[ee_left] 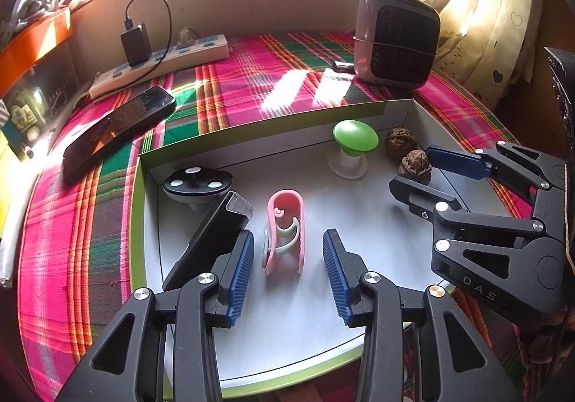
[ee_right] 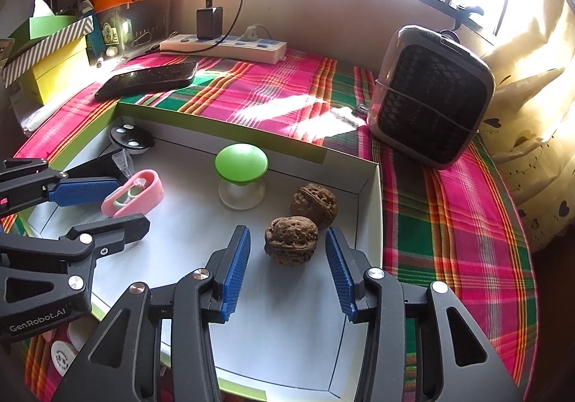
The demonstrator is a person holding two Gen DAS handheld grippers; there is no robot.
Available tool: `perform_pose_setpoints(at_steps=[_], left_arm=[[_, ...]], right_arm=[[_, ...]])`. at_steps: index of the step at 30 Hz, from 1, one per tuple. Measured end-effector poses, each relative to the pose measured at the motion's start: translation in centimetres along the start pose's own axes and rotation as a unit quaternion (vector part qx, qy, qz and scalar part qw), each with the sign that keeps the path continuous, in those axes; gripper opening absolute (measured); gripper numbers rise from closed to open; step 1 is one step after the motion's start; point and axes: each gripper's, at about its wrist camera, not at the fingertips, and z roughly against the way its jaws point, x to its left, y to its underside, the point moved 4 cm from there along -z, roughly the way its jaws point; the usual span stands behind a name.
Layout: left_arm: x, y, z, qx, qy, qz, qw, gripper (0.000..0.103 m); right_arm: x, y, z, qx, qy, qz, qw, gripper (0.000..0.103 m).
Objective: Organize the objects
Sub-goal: 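Lower the hair clip into the box and open the left gripper while the right releases the walnut, then withdraw both open grippers back toward the remaining items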
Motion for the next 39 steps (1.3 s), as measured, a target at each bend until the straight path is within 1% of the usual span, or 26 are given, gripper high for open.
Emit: perform_pose_setpoints(at_steps=[4,8,21,37,39], left_arm=[[-0.1,0.0,0.5,-0.005,-0.001,0.002,1.0,0.04],[-0.2,0.1,0.9,-0.007,0.003,0.003,1.0,0.04],[-0.3,0.4,2.2,-0.018,0.001,0.006,0.9998,0.041],[0.0,1.5,5.5,-0.042,-0.002,0.013,0.999,0.041],[0.0,1.8,6.1,-0.045,0.003,0.016,0.9988,0.041]], right_arm=[[0.1,0.1,0.3,-0.003,0.0,-0.002,1.0,0.046],[0.0,0.1,0.7,-0.008,-0.001,-0.007,1.0,0.051],[-0.1,0.4,2.1,-0.018,-0.002,-0.024,1.0,0.051],[0.5,1.1,5.0,-0.037,-0.006,-0.04,0.999,0.051],[0.6,1.3,5.5,-0.04,-0.009,-0.044,0.998,0.051]])
